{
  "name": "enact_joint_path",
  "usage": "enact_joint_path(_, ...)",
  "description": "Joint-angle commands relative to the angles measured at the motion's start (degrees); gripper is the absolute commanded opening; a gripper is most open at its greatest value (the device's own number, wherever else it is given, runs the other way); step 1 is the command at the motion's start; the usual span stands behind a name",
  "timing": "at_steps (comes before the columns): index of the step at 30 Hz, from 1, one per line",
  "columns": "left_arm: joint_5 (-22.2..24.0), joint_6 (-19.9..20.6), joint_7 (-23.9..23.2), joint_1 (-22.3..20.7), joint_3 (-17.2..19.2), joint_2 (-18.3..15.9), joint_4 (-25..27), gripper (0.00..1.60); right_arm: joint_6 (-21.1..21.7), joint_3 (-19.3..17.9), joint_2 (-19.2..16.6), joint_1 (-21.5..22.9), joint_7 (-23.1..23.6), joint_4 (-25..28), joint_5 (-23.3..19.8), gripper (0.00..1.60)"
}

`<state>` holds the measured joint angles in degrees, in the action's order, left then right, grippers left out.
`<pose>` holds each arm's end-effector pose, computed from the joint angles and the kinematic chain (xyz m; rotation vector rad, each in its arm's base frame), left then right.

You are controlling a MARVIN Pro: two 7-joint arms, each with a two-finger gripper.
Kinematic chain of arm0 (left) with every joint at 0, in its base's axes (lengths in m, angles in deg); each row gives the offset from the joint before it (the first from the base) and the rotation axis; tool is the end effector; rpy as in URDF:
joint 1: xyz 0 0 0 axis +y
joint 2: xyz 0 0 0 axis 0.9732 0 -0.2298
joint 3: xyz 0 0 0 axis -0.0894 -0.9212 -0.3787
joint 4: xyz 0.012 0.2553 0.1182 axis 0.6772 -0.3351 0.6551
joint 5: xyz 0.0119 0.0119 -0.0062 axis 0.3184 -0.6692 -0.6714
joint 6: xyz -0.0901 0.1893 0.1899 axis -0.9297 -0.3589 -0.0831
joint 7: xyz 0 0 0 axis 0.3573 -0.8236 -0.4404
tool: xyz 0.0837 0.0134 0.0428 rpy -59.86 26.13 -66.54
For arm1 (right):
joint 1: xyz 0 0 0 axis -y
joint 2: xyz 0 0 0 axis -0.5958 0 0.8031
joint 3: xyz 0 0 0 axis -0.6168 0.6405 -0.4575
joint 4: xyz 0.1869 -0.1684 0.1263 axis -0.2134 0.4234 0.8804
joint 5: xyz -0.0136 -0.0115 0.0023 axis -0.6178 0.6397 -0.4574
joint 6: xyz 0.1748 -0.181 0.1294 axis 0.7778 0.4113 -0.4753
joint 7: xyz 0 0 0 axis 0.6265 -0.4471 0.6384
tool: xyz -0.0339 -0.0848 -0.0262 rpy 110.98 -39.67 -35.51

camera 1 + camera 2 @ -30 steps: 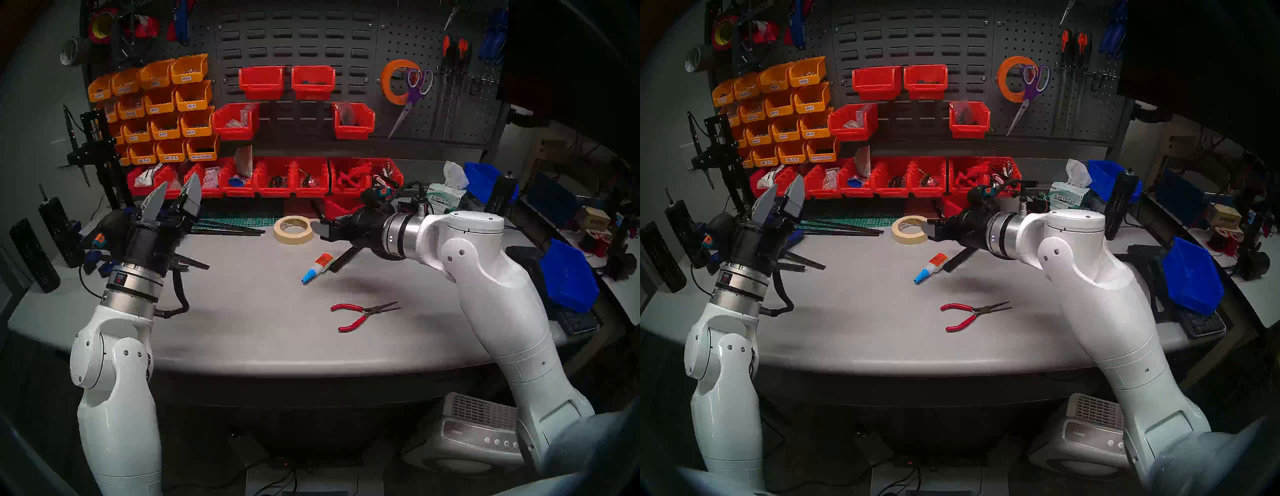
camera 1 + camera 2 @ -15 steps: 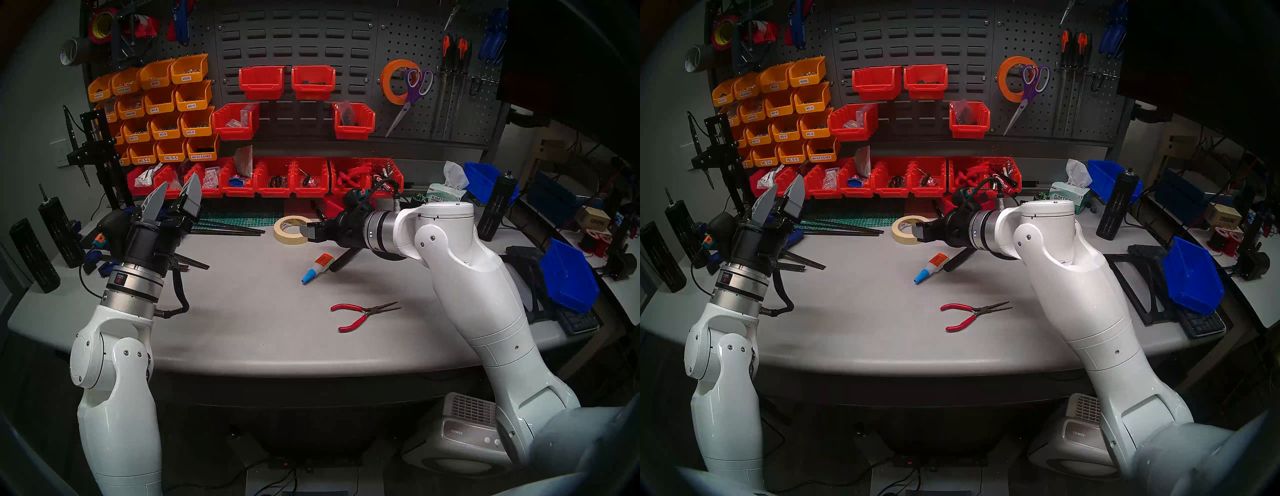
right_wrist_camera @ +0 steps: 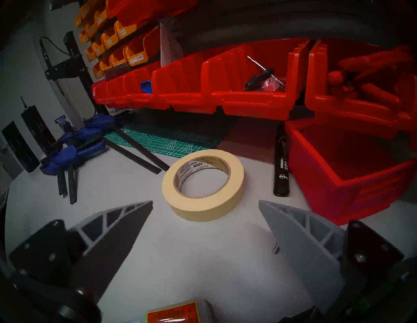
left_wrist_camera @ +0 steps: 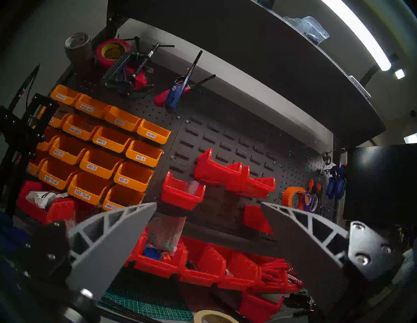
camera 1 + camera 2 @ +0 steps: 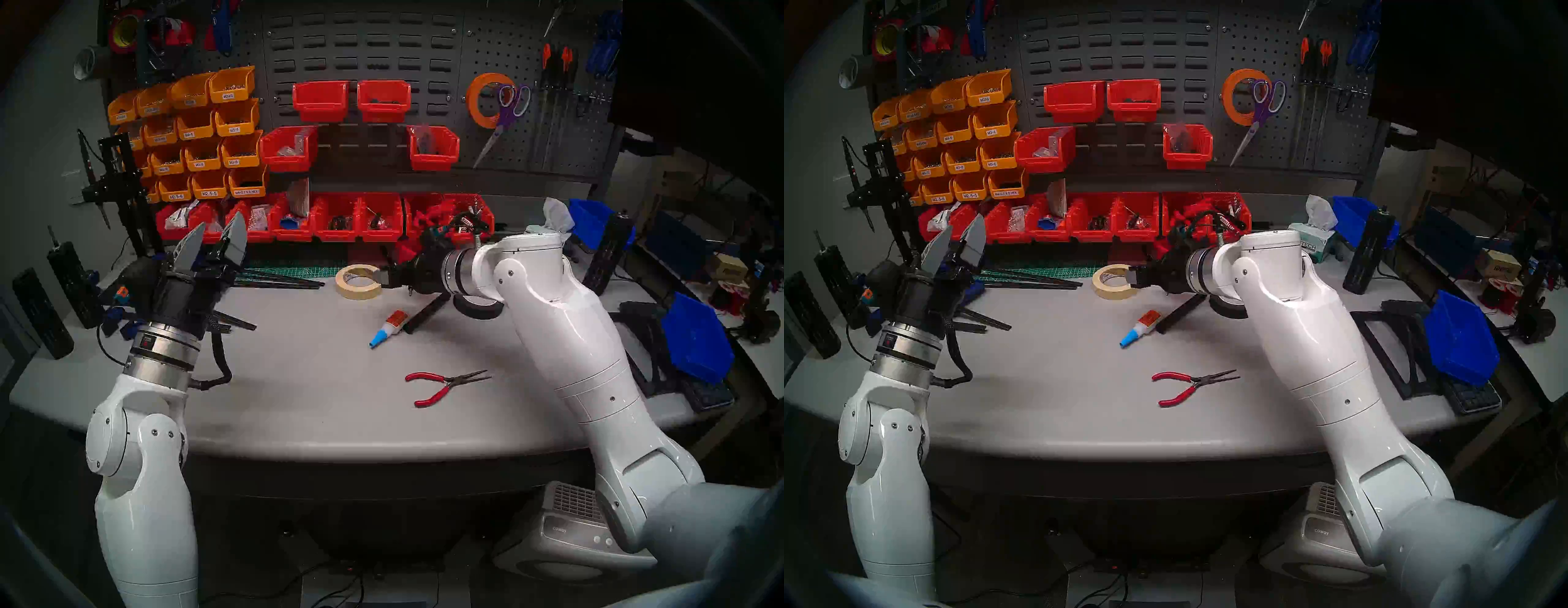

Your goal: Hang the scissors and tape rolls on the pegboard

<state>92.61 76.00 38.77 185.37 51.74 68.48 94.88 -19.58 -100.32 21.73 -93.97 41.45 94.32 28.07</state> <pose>0.2657 0.0763 -0.1478 1.3952 0.1440 2.3183 0.4559 0.0865 -0.1454 -2.2151 -0.6387 -1.2613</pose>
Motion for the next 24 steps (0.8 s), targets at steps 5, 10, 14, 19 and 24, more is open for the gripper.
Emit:
enact_joint_path(5,0.08,-0.56,-0.21,-0.95,-0.16,-0.08,1.72,1.60,-0.22,3.93,0.31,8.46,2.84,-3.42,1.44,1.60)
enact_joint_path(10,0.07,-0.57,-0.20,-0.94,-0.16,-0.07,1.74,1.60,-0.22,5.90,-0.64,10.81,3.73,-5.80,1.94,1.60)
enact_joint_path(14,0.06,-0.57,-0.20,-0.94,-0.17,-0.07,1.75,1.60,-0.22,5.73,-0.55,11.38,3.81,-7.19,1.91,1.60)
enact_joint_path(19,0.06,-0.58,-0.20,-0.94,-0.17,-0.06,1.76,1.60,-0.22,6.18,-0.30,12.43,4.00,-9.15,2.22,1.60)
enact_joint_path(24,0.05,-0.58,-0.20,-0.94,-0.17,-0.05,1.76,1.60,-0.22,6.14,0.94,13.74,3.79,-12.12,2.52,1.60)
